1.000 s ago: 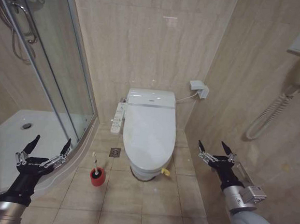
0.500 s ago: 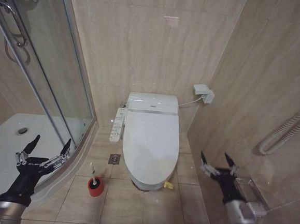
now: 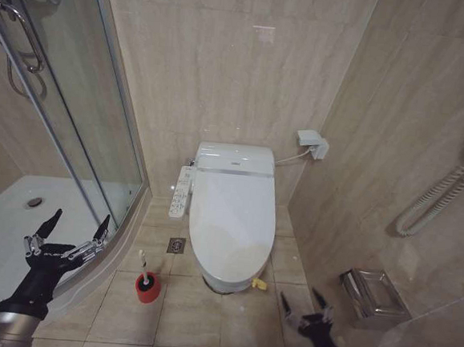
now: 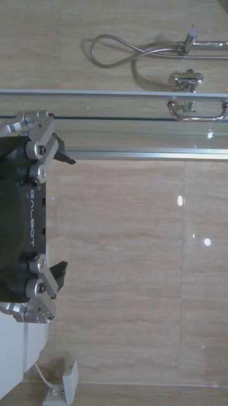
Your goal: Open the toilet lid, clean the toilet bowl with a toilet brush, close the toilet lid, and flush.
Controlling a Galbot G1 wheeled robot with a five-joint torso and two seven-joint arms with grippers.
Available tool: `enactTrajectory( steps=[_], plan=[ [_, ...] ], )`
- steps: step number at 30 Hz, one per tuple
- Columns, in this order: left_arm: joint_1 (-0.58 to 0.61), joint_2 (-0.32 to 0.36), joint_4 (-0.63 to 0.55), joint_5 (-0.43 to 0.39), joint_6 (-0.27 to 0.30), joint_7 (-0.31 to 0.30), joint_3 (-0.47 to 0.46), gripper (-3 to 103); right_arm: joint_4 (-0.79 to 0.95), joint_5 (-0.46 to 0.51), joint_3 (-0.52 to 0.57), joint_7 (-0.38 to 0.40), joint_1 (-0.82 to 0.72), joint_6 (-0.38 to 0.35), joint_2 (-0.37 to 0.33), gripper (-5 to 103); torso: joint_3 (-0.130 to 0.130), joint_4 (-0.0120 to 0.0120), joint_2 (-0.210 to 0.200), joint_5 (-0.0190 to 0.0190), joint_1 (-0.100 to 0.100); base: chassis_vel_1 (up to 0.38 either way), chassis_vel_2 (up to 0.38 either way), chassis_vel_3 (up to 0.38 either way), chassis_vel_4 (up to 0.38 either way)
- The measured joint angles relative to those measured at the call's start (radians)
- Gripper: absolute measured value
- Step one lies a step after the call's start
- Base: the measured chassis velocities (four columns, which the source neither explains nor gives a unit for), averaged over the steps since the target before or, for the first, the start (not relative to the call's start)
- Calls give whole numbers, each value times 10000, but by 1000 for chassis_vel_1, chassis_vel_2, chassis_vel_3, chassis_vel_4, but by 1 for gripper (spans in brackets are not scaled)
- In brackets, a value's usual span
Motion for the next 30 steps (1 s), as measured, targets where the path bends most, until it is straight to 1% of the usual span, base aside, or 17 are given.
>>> enactTrajectory(
  steps=[1,3,5,6,9,10,12,15,19,22,30],
  plan=[
    [0,0,0,0,0,0,0,100,0,0,0,0,0,0,0,100,0,0,0,0,0,0,0,0,0],
    [1,0,0,0,0,0,0,100,-871,-258,-191,5,527,126,159,100,0,0,0,0,0,0,0,0,0],
    [0,0,0,0,0,0,0,100,-1528,-295,-414,106,1010,132,291,100,0,2,0,-1,0,0,0,0,0],
    [0,0,0,0,0,0,0,100,-1528,-295,-414,106,1010,132,291,100,0,2,0,-1,0,0,0,0,0],
    [1,0,0,0,0,0,0,100,-2591,-440,-817,421,1745,186,525,100,0,3,0,-2,0,0,0,0,0],
    [1,0,0,0,0,0,0,100,-2591,-440,-817,421,1745,186,525,100,0,3,0,-2,0,0,0,0,0],
    [0,0,0,0,0,0,0,100,-3188,-649,-926,616,2117,311,787,100,0,3,-1,0,1,0,0,0,0],
    [1,0,0,0,0,0,0,100,-3624,-815,-976,817,2390,318,973,100,0,0,-1,-2,1,0,0,0,0],
    [1,0,0,0,0,0,0,100,-4022,-941,-868,1009,2724,453,1150,100,0,1,-1,-2,1,0,0,0,0],
    [1,0,0,0,0,0,0,100,-4123,-971,-780,1098,2872,510,1160,100,0,1,-1,-2,1,0,0,0,0],
    [1,0,0,0,0,0,0,100,-4092,-711,-753,1196,3006,503,1117,100,0,1,-1,-2,1,0,0,0,0]
  ],
)
